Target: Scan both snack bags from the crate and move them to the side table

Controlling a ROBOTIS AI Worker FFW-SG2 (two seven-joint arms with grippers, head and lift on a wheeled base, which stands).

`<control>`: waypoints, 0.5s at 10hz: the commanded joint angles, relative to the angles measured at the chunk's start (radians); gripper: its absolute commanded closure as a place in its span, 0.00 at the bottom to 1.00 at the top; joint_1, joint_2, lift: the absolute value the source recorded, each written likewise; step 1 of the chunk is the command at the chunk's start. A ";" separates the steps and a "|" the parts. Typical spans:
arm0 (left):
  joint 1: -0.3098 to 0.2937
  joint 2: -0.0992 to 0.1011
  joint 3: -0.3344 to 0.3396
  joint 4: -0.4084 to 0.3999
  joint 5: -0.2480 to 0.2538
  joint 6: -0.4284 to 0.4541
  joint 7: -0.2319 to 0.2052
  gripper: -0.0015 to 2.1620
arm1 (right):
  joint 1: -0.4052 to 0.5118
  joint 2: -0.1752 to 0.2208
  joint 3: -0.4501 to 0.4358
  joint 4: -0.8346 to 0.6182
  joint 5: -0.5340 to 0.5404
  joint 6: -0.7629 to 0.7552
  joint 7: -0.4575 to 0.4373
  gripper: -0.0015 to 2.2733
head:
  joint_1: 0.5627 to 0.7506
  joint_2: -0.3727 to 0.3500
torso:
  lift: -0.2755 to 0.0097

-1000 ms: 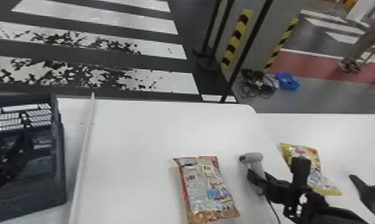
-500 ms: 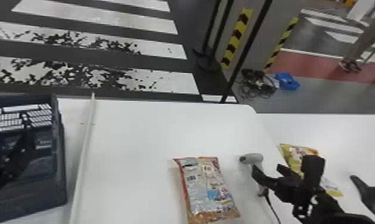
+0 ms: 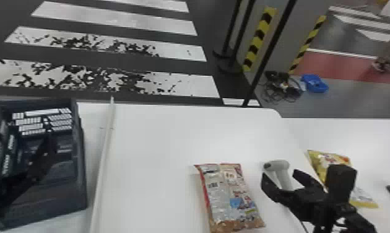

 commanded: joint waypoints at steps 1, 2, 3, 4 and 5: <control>0.000 0.003 0.000 -0.001 0.000 -0.003 0.000 0.03 | 0.004 0.032 0.076 -0.008 0.040 -0.009 0.000 0.02 | 0.70 0.24 | 0.63; 0.002 0.006 0.000 -0.001 0.002 -0.003 0.000 0.03 | -0.006 0.047 0.108 0.003 0.059 -0.009 0.000 0.02 | 0.70 0.29 | 0.63; 0.003 0.008 0.002 0.000 0.002 -0.003 0.000 0.03 | -0.023 0.047 0.138 0.029 0.063 -0.012 0.000 0.02 | 0.70 0.33 | 0.63; 0.005 0.009 0.002 0.000 0.002 -0.006 0.000 0.03 | -0.043 0.045 0.163 0.063 0.071 -0.015 0.005 0.02 | 0.70 0.35 | 0.63; 0.005 0.009 0.002 -0.001 0.002 -0.006 0.000 0.03 | -0.062 0.047 0.183 0.097 0.077 -0.015 0.015 0.02 | 0.70 0.38 | 0.63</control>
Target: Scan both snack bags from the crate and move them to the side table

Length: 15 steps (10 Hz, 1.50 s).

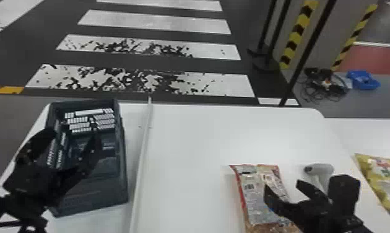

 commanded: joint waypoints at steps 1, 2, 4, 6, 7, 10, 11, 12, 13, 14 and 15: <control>0.000 0.000 0.000 -0.001 0.000 -0.001 0.000 0.03 | -0.029 -0.001 0.024 0.046 0.003 0.006 0.007 0.02 | 0.70 0.40 | 0.63; 0.000 -0.003 0.000 0.001 0.000 -0.001 0.000 0.03 | -0.047 -0.001 0.036 0.073 0.003 0.009 0.020 0.02 | 0.70 0.42 | 0.63; 0.003 -0.006 0.001 -0.001 0.000 -0.001 0.000 0.03 | -0.084 -0.004 0.044 0.124 0.009 0.021 0.049 0.04 | 0.70 0.44 | 0.63; 0.005 -0.008 0.003 0.001 -0.002 -0.001 0.000 0.03 | -0.113 -0.010 0.043 0.152 0.011 0.129 0.084 0.29 | 0.70 0.45 | 0.63; 0.005 -0.009 0.003 0.001 -0.002 -0.001 0.000 0.03 | -0.129 -0.011 0.043 0.173 0.017 0.172 0.087 0.68 | 0.70 0.45 | 0.63; 0.003 -0.009 0.006 0.005 -0.002 -0.001 0.000 0.03 | -0.112 -0.014 0.015 0.130 -0.006 0.184 0.078 0.99 | 0.70 0.44 | 0.63; 0.003 -0.009 0.006 0.005 -0.002 -0.001 0.000 0.03 | -0.092 -0.014 0.001 0.076 -0.016 0.184 0.066 0.99 | 0.70 0.43 | 0.63; 0.005 -0.009 0.006 0.004 -0.002 -0.001 0.000 0.03 | -0.080 -0.019 -0.011 0.033 -0.022 0.193 0.053 0.99 | 0.70 0.43 | 0.63; 0.003 -0.008 0.006 0.002 -0.002 -0.001 0.000 0.03 | -0.066 -0.030 -0.025 -0.005 -0.039 0.196 0.041 0.99 | 0.70 0.42 | 0.63; 0.003 -0.006 0.006 0.002 -0.002 -0.001 0.000 0.03 | -0.043 -0.040 -0.043 -0.062 -0.059 0.199 0.038 0.99 | 0.70 0.41 | 0.63; 0.005 -0.004 0.006 0.004 -0.002 -0.001 0.000 0.03 | -0.023 -0.056 -0.068 -0.120 -0.091 0.209 0.026 0.99 | 0.70 0.40 | 0.63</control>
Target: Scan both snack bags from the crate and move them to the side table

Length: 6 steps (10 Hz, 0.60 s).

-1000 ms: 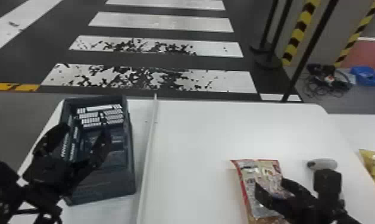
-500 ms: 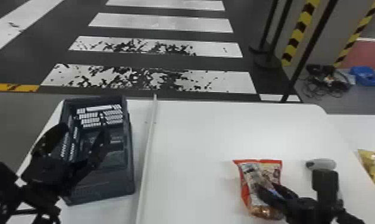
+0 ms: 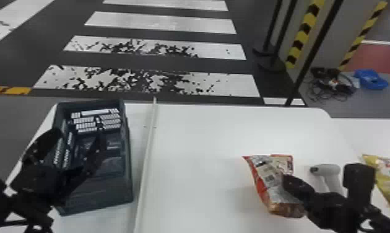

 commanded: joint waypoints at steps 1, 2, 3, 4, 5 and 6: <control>0.001 0.001 -0.005 -0.002 0.000 0.001 0.000 0.03 | 0.024 -0.021 -0.062 -0.084 -0.058 0.009 -0.009 0.99 | 0.70 0.40 | 0.63; 0.001 0.003 -0.006 -0.006 0.000 0.001 0.000 0.03 | 0.022 -0.050 -0.134 -0.104 -0.112 0.021 -0.012 0.99 | 0.70 0.38 | 0.63; 0.001 0.006 -0.006 -0.008 0.000 0.001 0.000 0.03 | 0.005 -0.091 -0.211 -0.096 -0.155 0.024 -0.013 0.99 | 0.70 0.35 | 0.63; 0.002 0.006 -0.006 -0.005 0.000 0.001 0.000 0.03 | -0.033 -0.145 -0.262 -0.027 -0.159 0.009 -0.016 0.99 | 0.70 0.29 | 0.63; 0.004 0.006 -0.006 0.000 -0.003 0.004 0.000 0.03 | -0.096 -0.199 -0.309 0.075 -0.152 0.003 -0.013 0.99 | 0.70 0.21 | 0.63; 0.004 0.001 -0.006 0.004 -0.012 0.007 0.000 0.03 | -0.159 -0.269 -0.343 0.193 -0.150 0.000 -0.009 0.99 | 0.70 0.17 | 0.63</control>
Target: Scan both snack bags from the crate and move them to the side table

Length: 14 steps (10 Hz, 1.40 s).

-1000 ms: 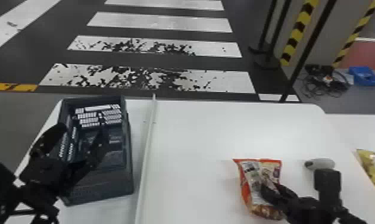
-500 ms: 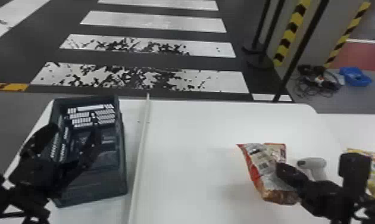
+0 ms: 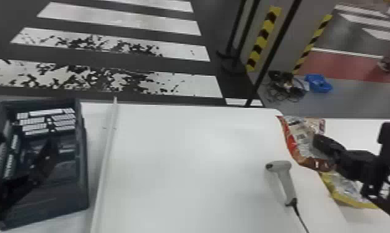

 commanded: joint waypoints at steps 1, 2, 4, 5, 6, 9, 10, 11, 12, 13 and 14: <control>0.000 -0.009 -0.001 0.004 -0.010 0.002 0.000 0.03 | -0.108 -0.117 -0.037 0.219 -0.004 -0.024 0.008 0.99 | 0.70 0.08 | 0.63; 0.000 -0.017 -0.001 0.007 -0.014 -0.001 0.000 0.03 | -0.157 -0.186 -0.033 0.354 0.001 -0.083 0.012 0.99 | 0.70 0.03 | 0.63; 0.002 -0.028 -0.001 0.026 -0.017 -0.007 0.000 0.03 | -0.246 -0.276 0.061 0.555 0.091 -0.211 0.019 0.99 | 0.70 0.03 | 0.63; 0.002 -0.029 -0.001 0.034 -0.019 -0.016 -0.002 0.03 | -0.310 -0.309 0.127 0.669 0.142 -0.291 0.020 0.99 | 0.70 0.03 | 0.63; 0.002 -0.028 0.000 0.035 -0.019 -0.025 -0.002 0.03 | -0.378 -0.342 0.200 0.798 0.174 -0.371 0.023 0.99 | 0.70 0.03 | 0.63; 0.011 -0.017 0.009 0.038 -0.005 -0.077 -0.003 0.03 | -0.566 -0.368 0.369 1.075 0.312 -0.491 0.019 0.99 | 0.70 0.03 | 0.63; 0.014 -0.014 0.009 0.040 -0.002 -0.080 -0.006 0.03 | -0.577 -0.372 0.378 1.101 0.314 -0.497 0.009 0.95 | 0.70 0.03 | 0.63; 0.013 -0.014 0.011 0.040 0.000 -0.083 -0.008 0.03 | -0.574 -0.372 0.378 1.103 0.312 -0.491 0.006 0.40 | 0.70 0.03 | 0.63; 0.013 -0.013 0.011 0.038 0.000 -0.083 -0.008 0.03 | -0.559 -0.379 0.378 1.100 0.297 -0.463 0.009 0.00 | 0.70 0.03 | 0.63; 0.010 -0.011 0.011 0.035 0.000 -0.083 -0.008 0.03 | -0.536 -0.379 0.357 1.091 0.281 -0.466 0.008 0.00 | 0.70 0.03 | 0.63; 0.010 -0.011 0.011 0.030 0.000 -0.080 -0.008 0.03 | -0.490 -0.378 0.315 1.045 0.238 -0.466 0.006 0.00 | 0.70 0.03 | 0.63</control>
